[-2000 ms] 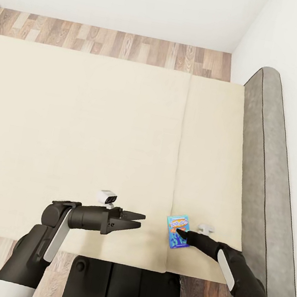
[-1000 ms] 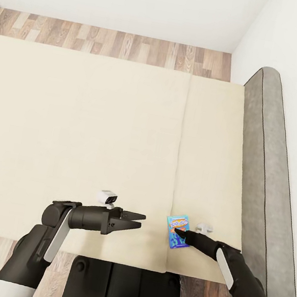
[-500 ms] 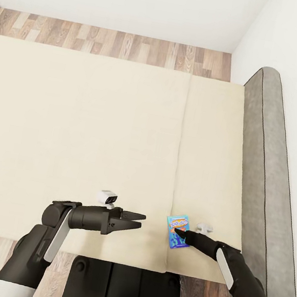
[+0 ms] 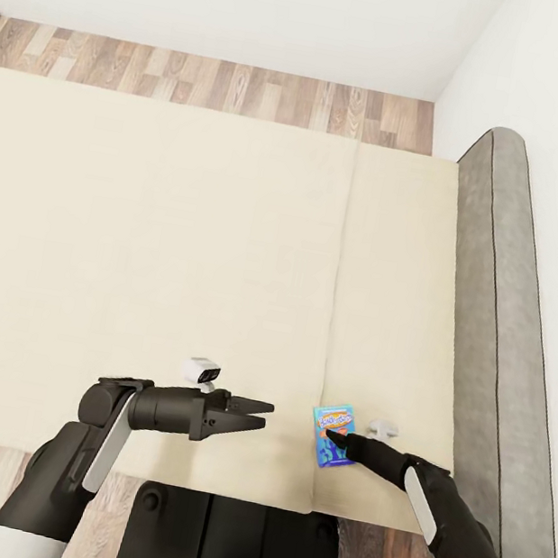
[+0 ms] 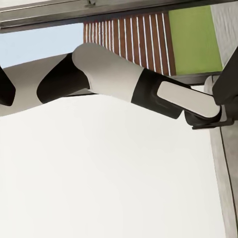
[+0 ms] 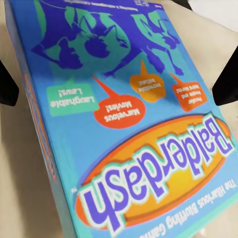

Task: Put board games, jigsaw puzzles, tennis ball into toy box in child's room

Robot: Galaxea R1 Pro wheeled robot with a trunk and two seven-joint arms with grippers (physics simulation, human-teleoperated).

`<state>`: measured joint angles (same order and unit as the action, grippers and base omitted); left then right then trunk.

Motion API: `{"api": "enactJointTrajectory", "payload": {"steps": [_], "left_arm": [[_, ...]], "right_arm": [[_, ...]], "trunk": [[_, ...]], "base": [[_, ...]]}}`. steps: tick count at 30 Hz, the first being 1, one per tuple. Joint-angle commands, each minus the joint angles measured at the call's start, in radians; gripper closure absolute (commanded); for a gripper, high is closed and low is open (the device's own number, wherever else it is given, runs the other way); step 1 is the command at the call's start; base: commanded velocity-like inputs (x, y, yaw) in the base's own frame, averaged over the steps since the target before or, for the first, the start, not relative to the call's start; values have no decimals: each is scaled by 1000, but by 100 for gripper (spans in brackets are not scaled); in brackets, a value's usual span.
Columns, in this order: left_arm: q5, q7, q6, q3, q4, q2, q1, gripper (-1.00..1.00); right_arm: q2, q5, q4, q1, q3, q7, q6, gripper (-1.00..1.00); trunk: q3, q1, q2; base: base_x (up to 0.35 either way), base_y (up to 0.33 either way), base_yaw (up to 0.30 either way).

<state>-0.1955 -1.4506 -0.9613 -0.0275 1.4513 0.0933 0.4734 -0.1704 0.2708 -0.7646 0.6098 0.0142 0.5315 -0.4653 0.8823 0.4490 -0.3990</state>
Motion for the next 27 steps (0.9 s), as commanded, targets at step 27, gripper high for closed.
{"api": "enactJointTrajectory", "payload": {"steps": [27], "left_arm": [[-2,-2,-10,-2,0,0,1,-100]], "right_arm": [[34,13,2,-1,4,-2,-14,-100]], "trunk": [[-5,1,-1]], "base": [[0,0,0]]}}
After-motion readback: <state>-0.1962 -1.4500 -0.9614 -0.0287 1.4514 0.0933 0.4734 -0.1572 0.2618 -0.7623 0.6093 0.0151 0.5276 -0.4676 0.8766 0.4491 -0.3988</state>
